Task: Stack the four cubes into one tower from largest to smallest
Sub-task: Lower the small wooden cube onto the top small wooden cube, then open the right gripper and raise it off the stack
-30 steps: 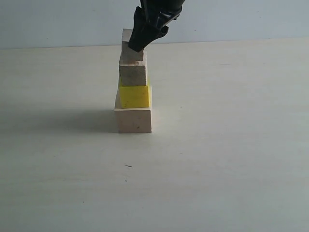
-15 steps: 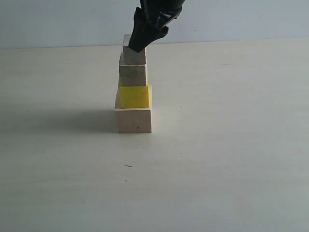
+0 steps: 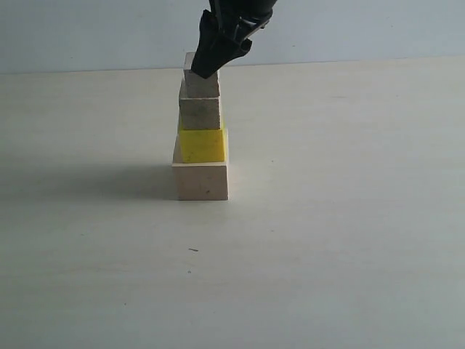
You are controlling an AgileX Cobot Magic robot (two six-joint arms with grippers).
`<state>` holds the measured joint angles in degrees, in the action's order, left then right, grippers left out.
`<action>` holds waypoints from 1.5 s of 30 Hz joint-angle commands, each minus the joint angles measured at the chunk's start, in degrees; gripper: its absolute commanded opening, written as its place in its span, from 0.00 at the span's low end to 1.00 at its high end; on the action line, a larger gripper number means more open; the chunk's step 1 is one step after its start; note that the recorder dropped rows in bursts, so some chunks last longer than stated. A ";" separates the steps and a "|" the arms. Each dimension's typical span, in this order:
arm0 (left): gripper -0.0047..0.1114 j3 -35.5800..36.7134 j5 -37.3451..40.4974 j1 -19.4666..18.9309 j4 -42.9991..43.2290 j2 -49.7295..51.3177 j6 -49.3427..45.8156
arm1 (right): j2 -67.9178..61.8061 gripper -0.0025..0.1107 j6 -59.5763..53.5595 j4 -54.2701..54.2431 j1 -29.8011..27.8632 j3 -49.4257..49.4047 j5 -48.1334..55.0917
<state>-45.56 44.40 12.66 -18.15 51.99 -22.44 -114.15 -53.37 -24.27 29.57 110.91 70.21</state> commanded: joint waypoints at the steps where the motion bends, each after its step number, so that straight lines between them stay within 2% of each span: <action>1: 0.04 -0.03 -0.39 -0.10 -0.21 -0.35 -0.08 | 1.22 0.50 -0.41 -0.81 -0.25 -0.25 -0.24; 12: 0.04 -0.03 -0.39 -0.10 -0.21 -0.35 -0.08 | 3.69 0.50 0.13 -0.68 -0.25 -0.25 -0.24; 16: 0.04 -0.03 -0.39 -0.10 -0.21 -0.35 -0.08 | 4.57 0.47 4.46 1.58 -0.25 -0.25 -0.24; 18: 0.04 -0.03 -0.39 -0.10 -0.21 -0.35 -0.08 | 4.80 0.43 4.99 2.84 -0.25 -0.25 -0.24; 25: 0.04 -0.03 -0.39 -0.10 -0.21 -0.35 -0.08 | 4.80 0.11 8.62 10.90 -0.25 -0.25 -0.66; 29: 0.04 -0.03 -0.39 -0.10 -0.21 -0.35 -0.08 | 4.69 0.03 10.20 10.51 -0.25 -0.25 -1.20; 45: 0.04 -0.03 0.04 -0.10 0.00 -0.35 -0.08 | 0.52 0.02 11.55 9.79 -0.25 -0.25 -0.24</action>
<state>-45.56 44.40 12.66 -17.95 51.99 -22.44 -113.59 -42.11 -14.15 29.57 110.69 69.65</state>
